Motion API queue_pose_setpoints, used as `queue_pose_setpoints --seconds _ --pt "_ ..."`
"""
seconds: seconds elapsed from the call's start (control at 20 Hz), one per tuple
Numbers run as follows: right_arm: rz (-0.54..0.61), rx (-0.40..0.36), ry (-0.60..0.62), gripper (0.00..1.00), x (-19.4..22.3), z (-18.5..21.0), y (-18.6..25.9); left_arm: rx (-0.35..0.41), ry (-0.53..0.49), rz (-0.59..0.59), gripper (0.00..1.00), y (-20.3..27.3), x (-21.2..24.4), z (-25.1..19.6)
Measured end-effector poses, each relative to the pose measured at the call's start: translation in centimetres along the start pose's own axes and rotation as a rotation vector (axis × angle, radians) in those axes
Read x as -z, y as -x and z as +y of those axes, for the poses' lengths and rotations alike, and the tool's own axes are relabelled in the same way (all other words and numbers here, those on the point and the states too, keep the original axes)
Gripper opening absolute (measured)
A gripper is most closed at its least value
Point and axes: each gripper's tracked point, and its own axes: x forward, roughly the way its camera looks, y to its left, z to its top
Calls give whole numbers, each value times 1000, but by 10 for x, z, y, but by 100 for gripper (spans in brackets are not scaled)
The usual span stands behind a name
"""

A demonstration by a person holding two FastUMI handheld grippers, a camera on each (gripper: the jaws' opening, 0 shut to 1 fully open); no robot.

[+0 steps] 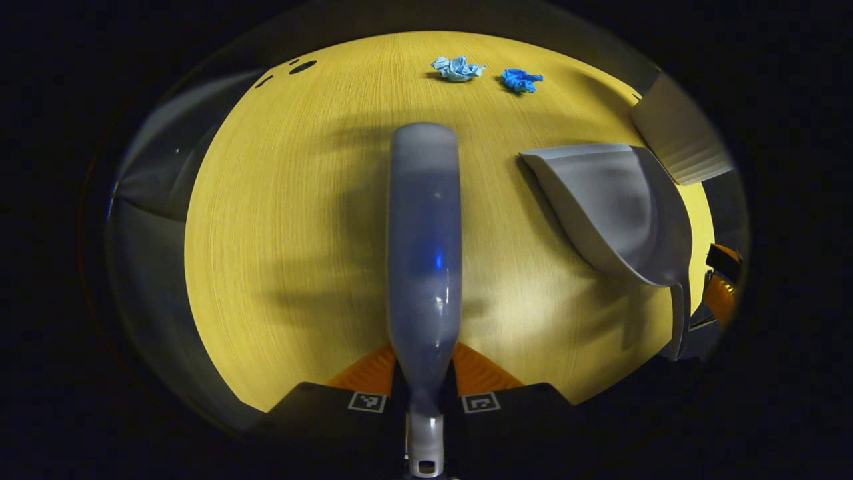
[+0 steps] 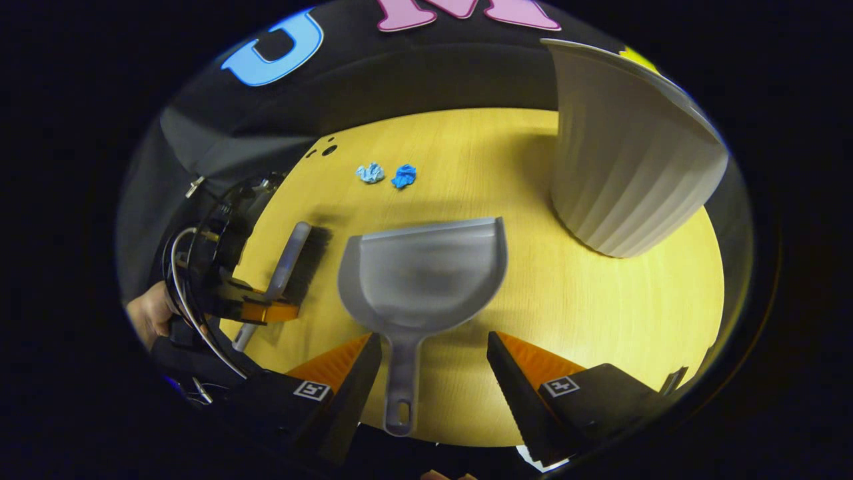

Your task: Pick up the small broom and dustpan from the desktop, sweep the trash into the dustpan with the broom, and then empty the trash into the garbage bin.

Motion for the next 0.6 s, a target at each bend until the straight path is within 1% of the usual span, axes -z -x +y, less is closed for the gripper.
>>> queue_pose_setpoints --seconds 0.1,0.15,0.25,0.35,0.45,0.5,0.6 --pt "42 21 18 99 9 1 -8 -4 7 -4 27 -1 -1 0" --pt "74 22 8 99 15 5 -15 -5 12 -8 30 -1 -1 0" --pt "110 55 7 99 24 0 -28 -8 25 -13 30 -1 -1 0" --pt "150 59 -6 99 30 2 -39 -11 31 -17 30 -1 -1 0" --pt "159 74 -2 99 31 3 -49 -14 38 -20 30 -1 -1 0" --pt "163 78 7 99 31 5 -53 -18 41 -18 27 -1 -1 0" --pt "175 89 26 99 33 5 -61 -25 48 -21 27 -1 -1 0"
